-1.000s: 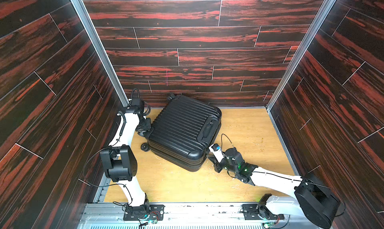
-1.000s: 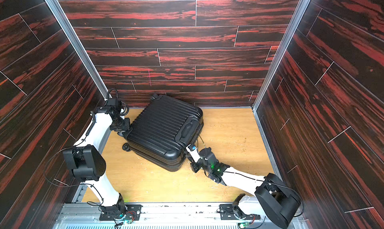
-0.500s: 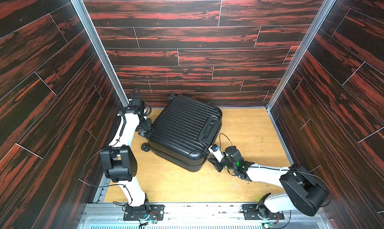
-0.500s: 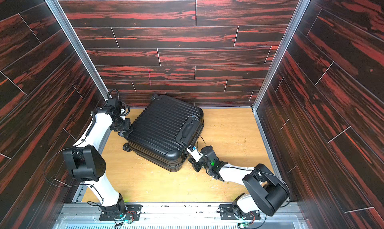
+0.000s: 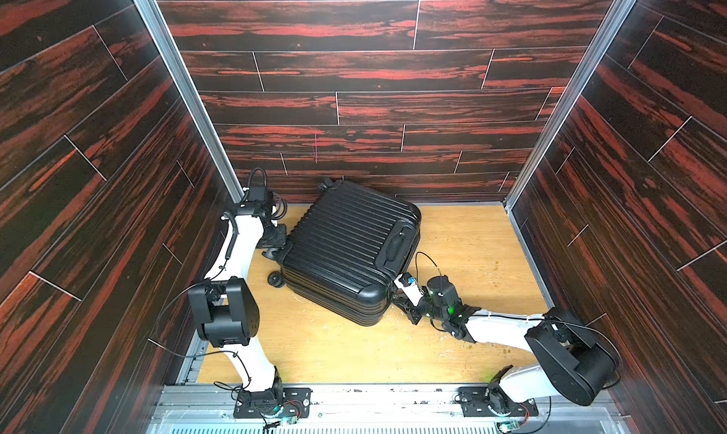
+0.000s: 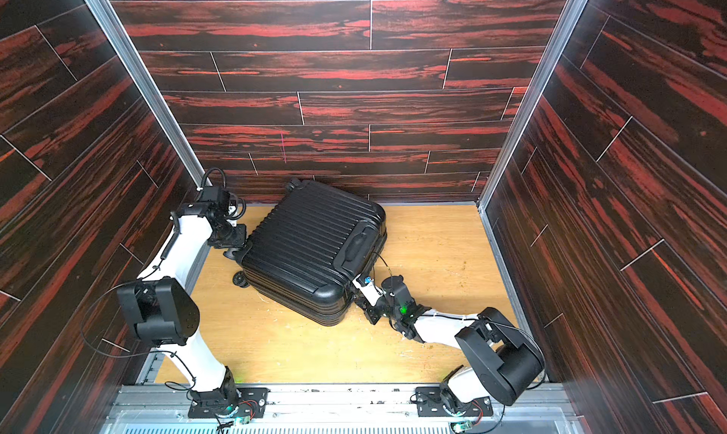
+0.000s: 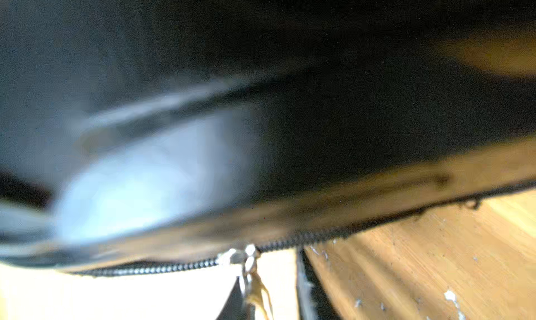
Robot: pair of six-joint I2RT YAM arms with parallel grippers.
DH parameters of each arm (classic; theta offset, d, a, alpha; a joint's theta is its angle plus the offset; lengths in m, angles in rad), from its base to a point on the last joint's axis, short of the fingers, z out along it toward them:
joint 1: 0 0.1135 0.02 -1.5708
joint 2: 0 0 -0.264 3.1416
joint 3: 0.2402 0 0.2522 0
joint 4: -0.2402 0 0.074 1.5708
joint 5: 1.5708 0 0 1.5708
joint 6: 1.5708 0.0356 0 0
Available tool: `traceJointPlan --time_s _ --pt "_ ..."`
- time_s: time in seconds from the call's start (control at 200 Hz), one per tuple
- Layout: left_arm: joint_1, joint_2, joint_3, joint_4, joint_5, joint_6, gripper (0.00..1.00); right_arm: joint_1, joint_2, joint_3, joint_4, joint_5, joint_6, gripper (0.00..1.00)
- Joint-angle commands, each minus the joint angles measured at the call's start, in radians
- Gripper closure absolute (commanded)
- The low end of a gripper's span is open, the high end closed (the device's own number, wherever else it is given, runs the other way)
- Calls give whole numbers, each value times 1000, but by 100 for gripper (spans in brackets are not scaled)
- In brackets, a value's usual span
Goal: Close the suitcase zippers
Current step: Adjust the suitcase at the center of the board.
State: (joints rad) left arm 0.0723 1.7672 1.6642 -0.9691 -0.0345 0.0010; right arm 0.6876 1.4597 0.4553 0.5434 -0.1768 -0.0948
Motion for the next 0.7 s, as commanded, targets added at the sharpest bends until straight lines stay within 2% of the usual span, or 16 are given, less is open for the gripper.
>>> traceJointPlan --time_s 0.0,0.07,0.15,0.205,0.271,0.326,0.371,0.421,0.456,0.531,0.596,0.696 --pt "-33 -125 -47 -52 13 10 43 0 -4 -10 104 -19 0 91" --pt "-32 -206 -83 17 -31 10 36 0 -14 -21 119 -22 -3 100" --pt "-34 -325 -155 135 -16 58 34 0 -28 -40 140 -25 -6 100" --pt "-39 -416 -223 228 65 110 32 0 -37 -49 145 -23 -4 100" --pt "-74 -523 -308 311 212 217 30 0 -42 -56 139 -23 0 100" --pt "-133 -602 -374 355 321 321 28 0 -44 -58 133 -22 3 100" --pt "-195 -648 -421 370 363 405 26 0 -43 -61 130 -26 10 100" --pt "-266 -678 -434 288 448 565 25 0 -41 -65 134 -25 17 100" --pt "-311 -690 -439 225 482 653 20 0 -41 -66 133 -26 23 100" --pt "-396 -710 -470 222 477 681 10 0 -39 -66 126 -26 31 100" --pt "-461 -713 -479 182 476 725 9 0 -42 -64 115 -30 33 100" --pt "-572 -706 -497 121 410 815 7 0 -54 -64 100 -31 36 100"
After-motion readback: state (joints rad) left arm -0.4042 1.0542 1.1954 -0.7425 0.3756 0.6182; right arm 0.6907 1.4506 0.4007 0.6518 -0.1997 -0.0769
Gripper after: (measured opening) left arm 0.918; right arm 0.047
